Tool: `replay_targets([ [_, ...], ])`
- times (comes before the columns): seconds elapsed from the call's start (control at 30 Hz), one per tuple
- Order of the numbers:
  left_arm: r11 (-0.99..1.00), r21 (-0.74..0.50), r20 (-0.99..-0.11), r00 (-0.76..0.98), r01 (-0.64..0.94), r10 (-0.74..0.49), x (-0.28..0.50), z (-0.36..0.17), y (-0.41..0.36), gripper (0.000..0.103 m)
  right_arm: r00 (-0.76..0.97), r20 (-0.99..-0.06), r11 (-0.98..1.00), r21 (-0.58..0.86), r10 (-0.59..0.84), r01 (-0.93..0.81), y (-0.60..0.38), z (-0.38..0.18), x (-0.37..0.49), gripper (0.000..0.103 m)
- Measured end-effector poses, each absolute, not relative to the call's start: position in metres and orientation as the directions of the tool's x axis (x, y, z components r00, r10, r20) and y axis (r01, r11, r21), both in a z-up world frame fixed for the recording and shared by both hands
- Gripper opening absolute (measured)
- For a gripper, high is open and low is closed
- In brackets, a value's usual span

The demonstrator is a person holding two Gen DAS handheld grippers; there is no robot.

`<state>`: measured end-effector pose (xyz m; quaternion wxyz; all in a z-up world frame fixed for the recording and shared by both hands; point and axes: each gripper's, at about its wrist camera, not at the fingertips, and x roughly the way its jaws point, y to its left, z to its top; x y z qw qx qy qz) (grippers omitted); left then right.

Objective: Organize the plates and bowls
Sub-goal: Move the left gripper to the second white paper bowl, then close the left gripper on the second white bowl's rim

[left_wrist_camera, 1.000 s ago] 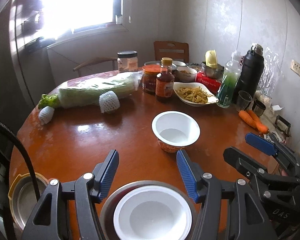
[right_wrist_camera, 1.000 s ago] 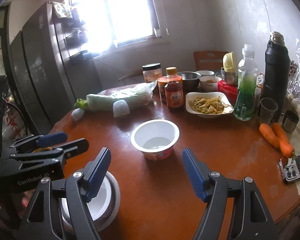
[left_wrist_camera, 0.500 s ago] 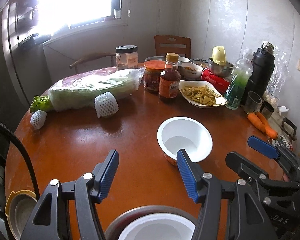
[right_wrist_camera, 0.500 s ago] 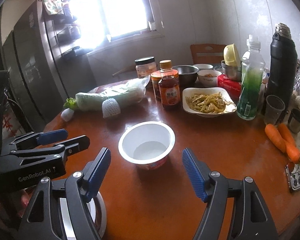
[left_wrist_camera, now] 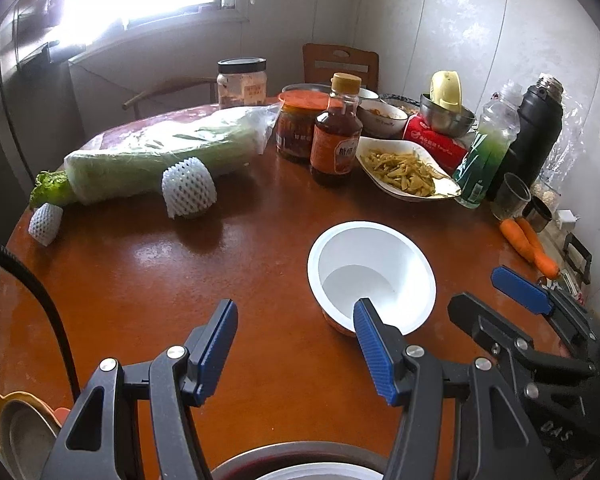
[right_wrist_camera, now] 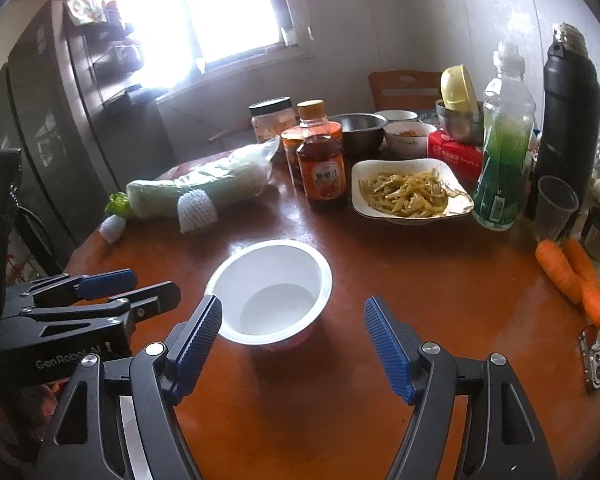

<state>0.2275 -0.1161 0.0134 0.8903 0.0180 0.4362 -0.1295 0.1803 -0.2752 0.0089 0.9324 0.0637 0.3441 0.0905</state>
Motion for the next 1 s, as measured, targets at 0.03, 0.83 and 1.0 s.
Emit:
replay_targets([
  [0.03,0.964,-0.086,-0.785,0.579,0.252,-0.221,0.229,0.013,-0.117,0.06,0.747,-0.63,0.975,0.187,0.212,-0.119,-0.277,0.008,0.183,0.075],
  [0.83,0.959,-0.155,-0.839,0.481,0.237,-0.255,0.274,-0.002,-0.123,0.06,0.645,-0.736,0.977,0.193,0.206,-0.092,-0.287,-0.012,0.241,0.075],
  [1.0,0.955,-0.162,-0.848,0.46,0.25,-0.264,0.279,-0.009,-0.126,0.06,0.636,-0.742,0.975,0.199,0.214,-0.096,-0.288,-0.017,0.247,0.075],
])
